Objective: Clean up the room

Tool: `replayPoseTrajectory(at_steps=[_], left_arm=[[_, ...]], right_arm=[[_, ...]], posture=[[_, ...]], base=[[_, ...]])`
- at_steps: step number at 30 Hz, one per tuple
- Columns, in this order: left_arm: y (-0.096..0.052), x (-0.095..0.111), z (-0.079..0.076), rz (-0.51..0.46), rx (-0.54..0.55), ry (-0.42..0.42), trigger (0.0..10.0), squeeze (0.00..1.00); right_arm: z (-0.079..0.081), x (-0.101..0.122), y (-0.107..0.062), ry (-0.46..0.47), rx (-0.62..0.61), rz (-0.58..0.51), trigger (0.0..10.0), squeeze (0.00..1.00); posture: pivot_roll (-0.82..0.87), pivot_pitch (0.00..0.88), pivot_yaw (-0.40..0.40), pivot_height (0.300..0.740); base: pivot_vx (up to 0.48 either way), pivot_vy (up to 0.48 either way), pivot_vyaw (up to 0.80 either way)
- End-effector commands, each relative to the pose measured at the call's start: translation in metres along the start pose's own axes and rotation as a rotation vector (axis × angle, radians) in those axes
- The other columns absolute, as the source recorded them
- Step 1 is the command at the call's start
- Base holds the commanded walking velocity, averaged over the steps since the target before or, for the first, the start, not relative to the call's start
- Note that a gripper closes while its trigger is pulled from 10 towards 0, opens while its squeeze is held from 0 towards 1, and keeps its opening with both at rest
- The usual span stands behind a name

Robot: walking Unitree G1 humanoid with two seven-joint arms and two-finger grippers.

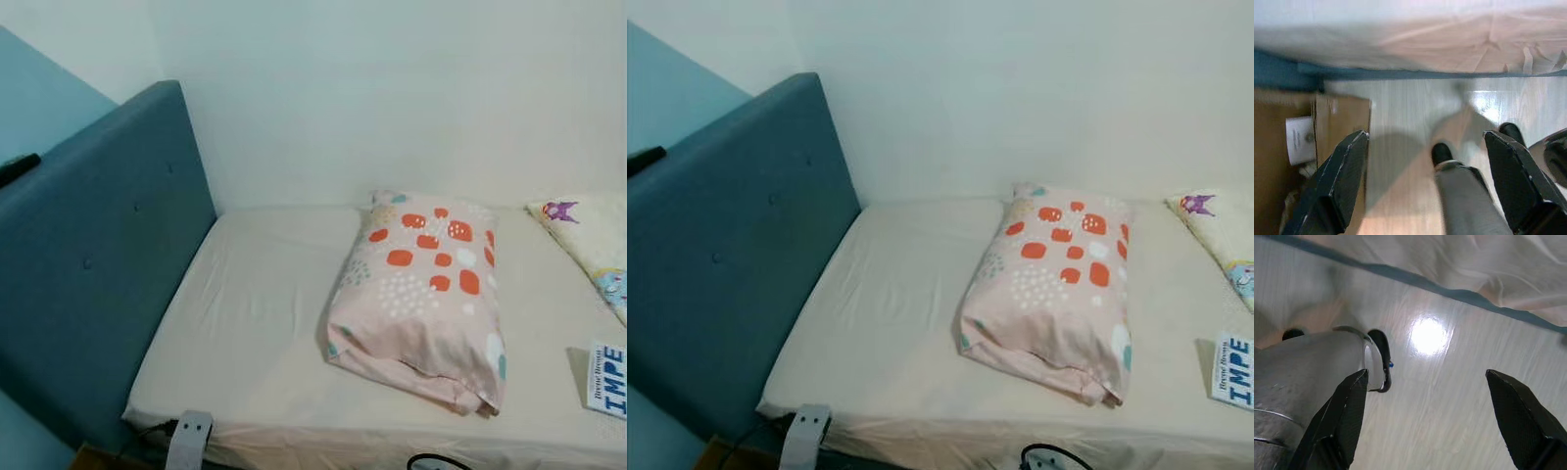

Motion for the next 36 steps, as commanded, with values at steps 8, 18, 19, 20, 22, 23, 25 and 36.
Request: replayPoseTrajectory(at_steps=[8,18,19,20,22,23,25,36], left_arm=[[0.0001,0.0057,0.0068,-0.019,0.02,-0.036,10.0,0.0],[-0.0001,0.004,0.0061,-0.015,0.018,-0.027,10.0,0.0],[-0.0001,0.0039,0.0059,-0.014,0.017,-0.024,10.0,0.0],[-0.0001,0.0039,0.0059,-0.014,0.017,-0.024,10.0,0.0],[-0.0001,0.0038,0.0058,-0.014,0.017,-0.023,10.0,0.0],[-0.0001,0.0035,0.0058,-0.013,0.018,-0.021,10.0,0.0],[-0.0002,0.0033,0.0056,-0.012,0.018,-0.019,10.0,0.0],[-0.0003,0.0008,0.0039,-0.003,0.017,-0.009,10.0,0.0]], right_arm=[[0.0037,-0.0055,-0.0003,-0.007,0.012,0.022,10.0,0.0],[0.0039,-0.0071,-0.0005,-0.012,0.013,0.026,10.0,0.0],[0.0039,-0.0071,-0.0005,-0.013,0.013,0.026,10.0,0.0],[0.0039,-0.0071,-0.0005,-0.013,0.013,0.026,10.0,0.0],[0.0039,-0.0071,-0.0005,-0.014,0.013,0.026,10.0,0.0],[0.0039,-0.0071,-0.0005,-0.015,0.013,0.026,10.0,0.0],[0.0041,-0.0072,-0.0005,-0.018,0.014,0.027,10.0,0.0],[0.0049,-0.0107,-0.0009,-0.001,0.018,0.033,10.0,0.0]], posture=[[-0.11,0.0,0.061,0.71],[-0.11,0.0,0.061,0.71],[-0.11,0.0,0.061,0.71],[-0.11,0.0,0.061,0.71],[-0.11,0.0,0.061,0.71],[-0.11,0.0,0.063,0.71],[-0.11,0.0,0.063,0.71],[-0.12,0.0,0.066,0.71]], base=[[0.06,0.0,0.0],[0.0,0.0,0.0],[0.0,0.0,0.0],[0.0,0.0,0.0],[0.0,0.0,0.0],[0.0,0.0,0.0],[0.0,0.0,0.0],[0.0,0.0,-0.46]])
Point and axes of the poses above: a point about 5 cm out from each wrist's last joint towards the gripper, its own y axis pointing out of the wrist towards the gripper, its own x axis along the axis of the wrist's last joint, z = x × y, the point moved 2 cm from there along y, pointing out of the wrist towards the gripper, and after that the axes turned 15 degrees about y, right-handed, at the moved point
